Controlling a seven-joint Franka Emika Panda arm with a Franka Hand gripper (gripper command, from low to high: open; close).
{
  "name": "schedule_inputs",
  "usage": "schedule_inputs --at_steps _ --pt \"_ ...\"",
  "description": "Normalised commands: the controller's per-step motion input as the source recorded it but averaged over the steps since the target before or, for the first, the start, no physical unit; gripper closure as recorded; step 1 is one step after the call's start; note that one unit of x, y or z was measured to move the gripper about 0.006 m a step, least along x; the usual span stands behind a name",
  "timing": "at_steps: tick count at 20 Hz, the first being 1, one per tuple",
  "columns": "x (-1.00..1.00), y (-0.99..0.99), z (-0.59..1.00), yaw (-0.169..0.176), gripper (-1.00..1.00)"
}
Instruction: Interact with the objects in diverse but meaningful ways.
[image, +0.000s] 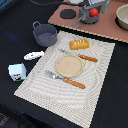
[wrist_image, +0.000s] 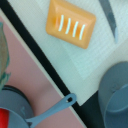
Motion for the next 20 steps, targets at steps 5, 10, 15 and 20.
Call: schedule_inputs --at_steps 5,10,15,20 --pt "-0.96 -0.11 -0.06 0.003 -1.0" --pt "-0.56 0.0 -0.14 0.109 -1.0" --pt "-0.68 -0.01 -0.18 0.082 -1.0" --pt "-0.91 0.0 -0.15 0.058 -1.0"
